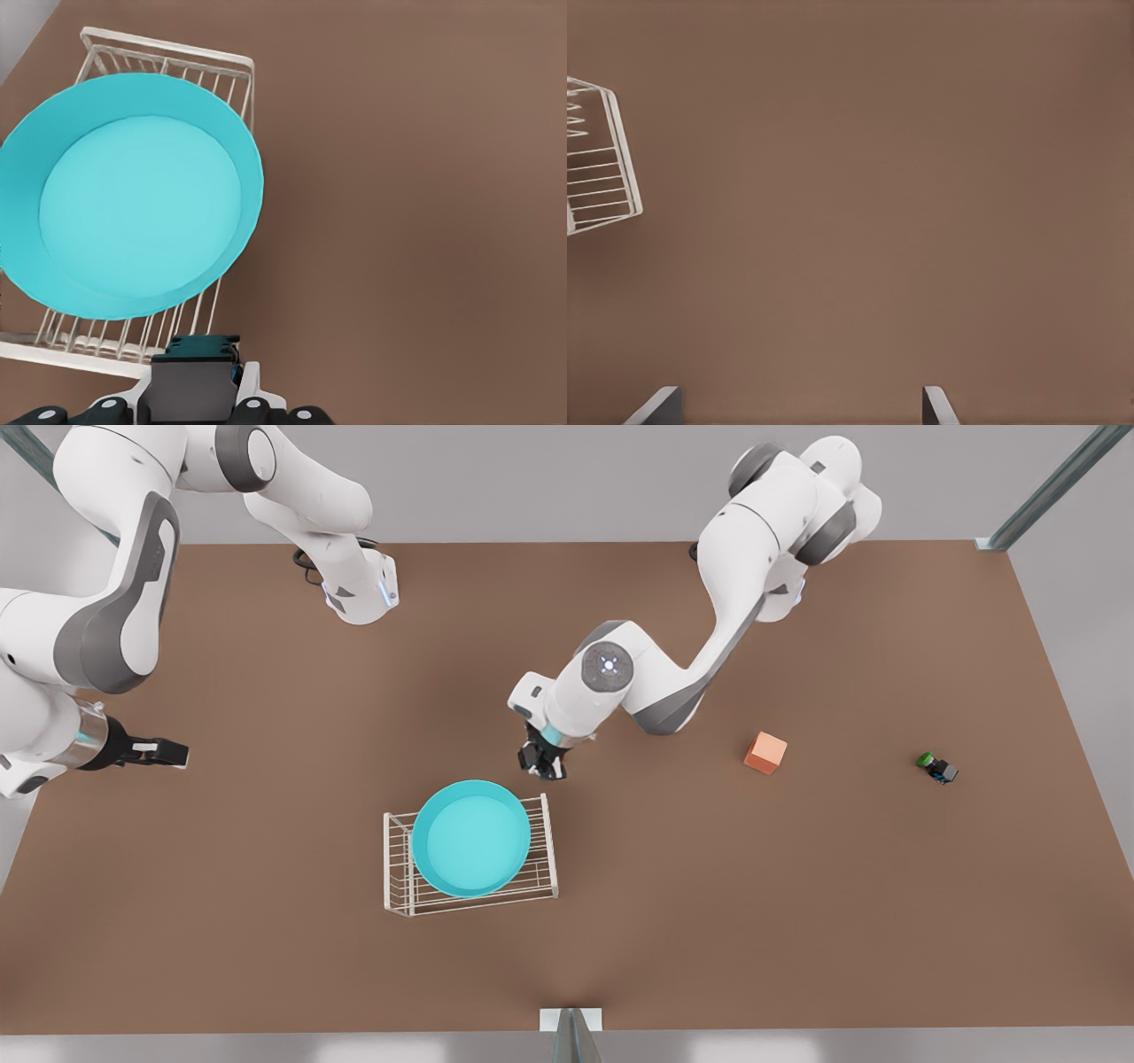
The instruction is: Place the plate on the shelf with right arm and place the red button switch in the plate with left arm
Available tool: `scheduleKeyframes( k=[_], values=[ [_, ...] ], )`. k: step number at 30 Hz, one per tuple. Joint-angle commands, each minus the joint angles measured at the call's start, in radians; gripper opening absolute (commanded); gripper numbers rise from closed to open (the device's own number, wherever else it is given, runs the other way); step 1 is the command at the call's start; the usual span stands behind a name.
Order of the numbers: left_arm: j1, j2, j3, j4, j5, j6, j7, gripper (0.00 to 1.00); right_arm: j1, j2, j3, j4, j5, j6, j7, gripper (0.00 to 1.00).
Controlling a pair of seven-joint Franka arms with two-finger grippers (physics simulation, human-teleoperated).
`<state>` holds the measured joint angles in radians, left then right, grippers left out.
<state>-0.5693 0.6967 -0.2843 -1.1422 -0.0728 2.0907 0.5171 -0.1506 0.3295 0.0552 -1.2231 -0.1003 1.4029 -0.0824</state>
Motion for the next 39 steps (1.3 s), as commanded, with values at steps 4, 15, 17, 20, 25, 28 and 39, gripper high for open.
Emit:
scheduleKeyframes(
  k=[4,15,17,20,25,28,39],
  values=[
    [-0.030,0.047,0.007,0.056,-0.024,0.215,-0.411,0.43,0.000,-0.001,0.000,0.000,-0.001,0.001,0.001,1.00],
    [-0.156,0.179,0.125,0.150,-0.024,0.396,-0.470,0.43,0.000,-0.001,0.003,0.000,-0.001,-0.001,0.001,1.00],
    [-0.162,0.192,0.129,0.171,-0.024,0.423,-0.479,0.43,0.000,-0.001,0.005,0.000,-0.003,-0.004,0.000,1.00],
    [-0.169,0.213,0.175,0.188,-0.024,0.448,-0.477,0.43,0.000,-0.001,0.008,-0.001,-0.003,-0.007,0.000,1.00],
    [-0.179,0.261,0.191,0.228,-0.024,0.473,-0.480,0.43,0.000,-0.001,0.008,-0.001,-0.003,-0.005,-0.002,1.00],
    [-0.202,0.285,0.192,0.233,-0.024,0.496,-0.499,0.43,0.003,-0.001,0.009,0.000,-0.004,0.001,-0.002,1.00],
    [-0.215,0.299,0.226,0.271,-0.024,0.537,-0.579,1.00,0.003,-0.001,0.006,0.002,-0.003,0.001,0.003,1.00]
  ],
)
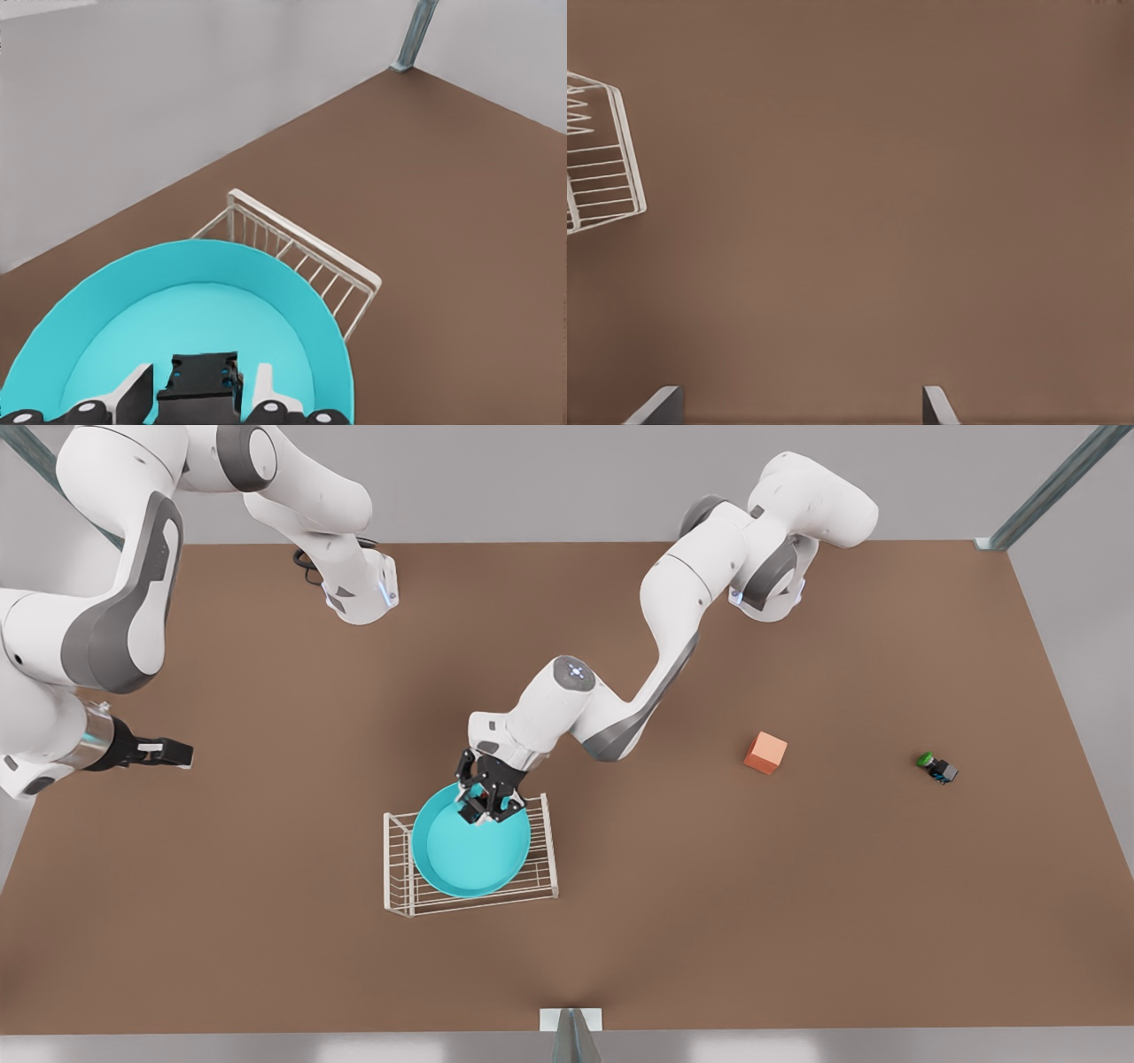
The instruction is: Place the plate on the shelf with right arm and place the red button switch in the plate with left arm
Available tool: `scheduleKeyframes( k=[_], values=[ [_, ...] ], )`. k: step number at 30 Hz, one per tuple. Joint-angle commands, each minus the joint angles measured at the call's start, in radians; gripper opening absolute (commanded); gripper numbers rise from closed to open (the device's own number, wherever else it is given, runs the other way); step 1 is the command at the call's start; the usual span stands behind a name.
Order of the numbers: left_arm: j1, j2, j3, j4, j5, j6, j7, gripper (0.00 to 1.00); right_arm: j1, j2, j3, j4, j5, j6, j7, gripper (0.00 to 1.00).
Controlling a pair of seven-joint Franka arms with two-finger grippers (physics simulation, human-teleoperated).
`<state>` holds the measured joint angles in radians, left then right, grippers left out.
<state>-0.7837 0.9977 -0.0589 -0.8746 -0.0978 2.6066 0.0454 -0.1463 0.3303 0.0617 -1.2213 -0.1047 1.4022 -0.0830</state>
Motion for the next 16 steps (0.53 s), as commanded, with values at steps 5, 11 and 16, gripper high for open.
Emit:
scheduleKeyframes(
  k=[5,11,16],
  values=[
    [0.049,-0.065,0.004,0.003,-0.042,-0.129,-0.096,1.00,-0.001,-0.001,0.001,0.003,0.002,0.000,0.003,1.00],
    [0.501,-0.372,0.067,-0.167,-0.085,-1.102,-0.030,1.00,-0.001,-0.002,0.000,0.003,0.000,0.000,0.003,1.00],
    [0.713,-0.481,0.071,-0.357,-0.022,-1.171,-0.028,1.00,-0.001,-0.002,0.000,0.003,0.002,0.001,0.005,1.00]
  ],
)
